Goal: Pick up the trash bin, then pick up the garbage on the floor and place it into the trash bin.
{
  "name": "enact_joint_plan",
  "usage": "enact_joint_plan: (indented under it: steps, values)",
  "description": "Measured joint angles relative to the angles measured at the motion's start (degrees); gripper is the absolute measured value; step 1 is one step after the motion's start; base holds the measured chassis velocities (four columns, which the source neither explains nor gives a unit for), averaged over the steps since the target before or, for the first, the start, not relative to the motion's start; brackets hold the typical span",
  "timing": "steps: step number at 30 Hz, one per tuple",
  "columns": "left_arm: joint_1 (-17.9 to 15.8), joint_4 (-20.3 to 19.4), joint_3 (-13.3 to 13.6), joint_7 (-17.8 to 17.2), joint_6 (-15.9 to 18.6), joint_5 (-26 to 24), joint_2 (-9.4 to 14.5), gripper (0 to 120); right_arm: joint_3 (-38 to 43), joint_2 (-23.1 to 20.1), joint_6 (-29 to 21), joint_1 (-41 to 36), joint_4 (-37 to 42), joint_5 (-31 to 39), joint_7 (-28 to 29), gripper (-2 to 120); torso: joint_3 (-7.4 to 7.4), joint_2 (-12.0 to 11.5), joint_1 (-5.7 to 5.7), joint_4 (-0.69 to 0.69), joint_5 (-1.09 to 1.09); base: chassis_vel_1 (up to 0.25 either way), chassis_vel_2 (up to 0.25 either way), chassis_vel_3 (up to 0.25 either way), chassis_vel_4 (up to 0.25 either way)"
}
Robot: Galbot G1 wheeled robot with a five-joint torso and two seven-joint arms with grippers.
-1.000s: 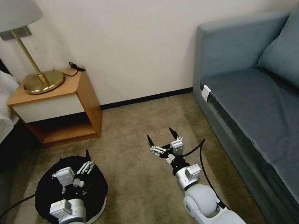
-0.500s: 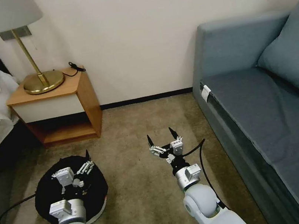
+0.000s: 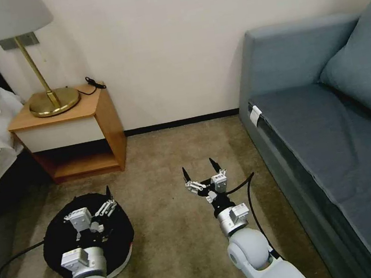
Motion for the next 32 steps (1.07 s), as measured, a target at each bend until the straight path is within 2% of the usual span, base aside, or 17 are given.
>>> enact_joint_plan:
  steps: [32]
  values:
    - [0.0,0.0,0.0,-0.1,0.0,0.0,0.0,100,0.0,0.0,0.0,0.0,0.0,0.0,0.0,100,0.00,0.0,0.00,0.00,0.00,0.000,0.000,0.000,0.000]
